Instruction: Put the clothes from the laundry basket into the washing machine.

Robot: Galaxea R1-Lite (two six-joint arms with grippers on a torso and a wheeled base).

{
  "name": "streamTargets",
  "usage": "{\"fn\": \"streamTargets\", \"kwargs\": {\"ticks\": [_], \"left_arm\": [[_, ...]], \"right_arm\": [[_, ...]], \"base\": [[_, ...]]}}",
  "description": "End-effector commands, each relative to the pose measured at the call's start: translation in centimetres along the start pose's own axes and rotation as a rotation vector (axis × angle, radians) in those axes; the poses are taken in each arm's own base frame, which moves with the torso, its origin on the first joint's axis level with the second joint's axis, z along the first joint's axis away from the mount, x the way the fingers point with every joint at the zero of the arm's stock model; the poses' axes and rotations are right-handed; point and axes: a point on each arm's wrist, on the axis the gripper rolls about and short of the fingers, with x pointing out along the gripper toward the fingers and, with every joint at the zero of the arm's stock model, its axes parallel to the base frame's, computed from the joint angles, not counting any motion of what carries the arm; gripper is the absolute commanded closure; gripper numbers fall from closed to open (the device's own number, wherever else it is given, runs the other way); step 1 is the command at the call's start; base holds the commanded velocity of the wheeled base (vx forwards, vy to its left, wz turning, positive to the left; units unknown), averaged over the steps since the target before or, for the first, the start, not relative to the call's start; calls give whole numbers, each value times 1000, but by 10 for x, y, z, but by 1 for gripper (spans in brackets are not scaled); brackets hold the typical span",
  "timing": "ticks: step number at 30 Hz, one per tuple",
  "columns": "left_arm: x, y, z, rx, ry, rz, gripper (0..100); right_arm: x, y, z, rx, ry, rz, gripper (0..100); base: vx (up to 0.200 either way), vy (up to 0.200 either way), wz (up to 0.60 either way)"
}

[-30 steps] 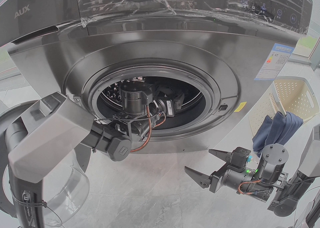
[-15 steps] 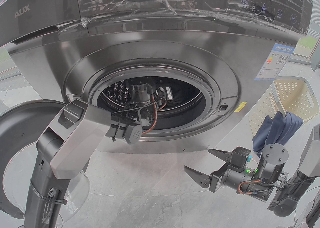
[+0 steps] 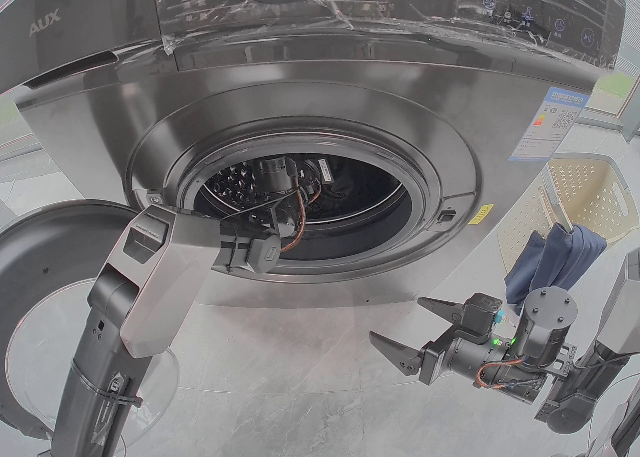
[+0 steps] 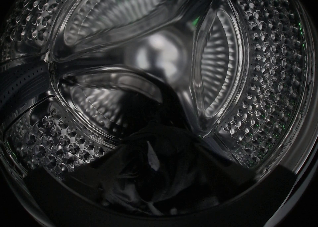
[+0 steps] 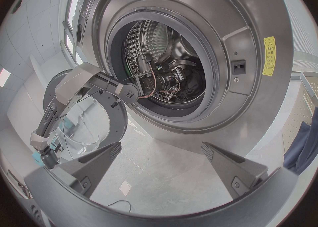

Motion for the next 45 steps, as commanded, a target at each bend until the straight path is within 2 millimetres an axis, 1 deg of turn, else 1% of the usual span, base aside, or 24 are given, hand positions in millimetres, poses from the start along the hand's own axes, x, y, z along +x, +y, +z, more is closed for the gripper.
{"fn": "streamTargets", "kwargs": {"ticks": [1,5,6,7,9,10,11,16,17,18,20,22,23,24,25,26,27,28,32,33,36,40,42,45], "left_arm": [[-24,-15,10,15,47,-10,0],[-68,-23,22,58,145,-42,0],[-70,-23,23,60,150,-43,0],[-95,-27,22,88,215,-69,0],[-122,-27,19,123,283,-95,0],[-129,-27,19,130,291,-104,0],[-149,-28,16,157,320,-131,0],[-203,-36,23,159,277,-246,0],[-203,-36,23,159,277,-246,0],[-227,-36,29,152,280,-301,0],[-252,-35,38,148,299,-357,0],[-276,-30,47,149,312,-386,0],[-277,-30,47,149,314,-389,0],[-296,-24,54,148,321,-411,0],[-296,-24,54,148,321,-411,0],[-309,-16,60,144,323,-425,0],[-309,-16,60,144,323,-425,0],[-317,-11,65,138,318,-438,0],[-327,-10,75,125,285,-447,0],[-332,-8,81,126,262,-445,0],[-342,-2,88,125,245,-438,0],[-373,21,99,121,211,-411,0],[-382,28,103,121,192,-390,0],[-406,48,113,130,127,-335,0]], "right_arm": [[-1,-1,-1,-1,4,-4,0],[-3,-2,2,-5,-5,-8,0],[-3,-2,2,-5,-5,-8,0],[-4,-2,3,-5,-9,-7,0],[-6,-2,3,-6,-6,-4,0],[-7,-1,3,-7,-6,-3,0],[-11,0,3,-7,-6,3,0],[-25,4,17,-10,-61,34,0],[-25,4,17,-10,-61,34,0],[-33,5,25,-14,-95,36,0],[-43,5,31,-15,-124,38,0],[-54,5,30,-14,-123,33,0],[-54,4,30,-13,-122,32,0],[-67,2,24,-14,-94,19,0],[-67,2,24,-14,-94,19,0],[-77,0,19,-12,-73,11,0],[-77,0,19,-12,-73,11,0],[-81,-1,19,-7,-74,5,0],[-86,-1,26,-11,-115,0,0],[-93,0,32,-22,-146,2,0],[-99,0,35,-23,-160,2,0],[-120,-10,39,-22,-152,-83,0],[-128,-11,41,-23,-155,-100,0],[-150,-16,41,-16,-150,-165,0]], "base": [[0,0,0],[0,0,0],[0,0,0],[0,0,0],[0,0,0],[0,0,0],[0,0,0],[0,0,0],[0,0,0],[0,0,0],[0,0,0],[0,0,0],[0,0,0],[0,0,0],[0,0,0],[0,0,0],[0,0,0],[0,0,0],[0,0,0],[0,0,0],[-200,0,0],[-200,0,0],[-200,0,0],[0,0,0]]}}
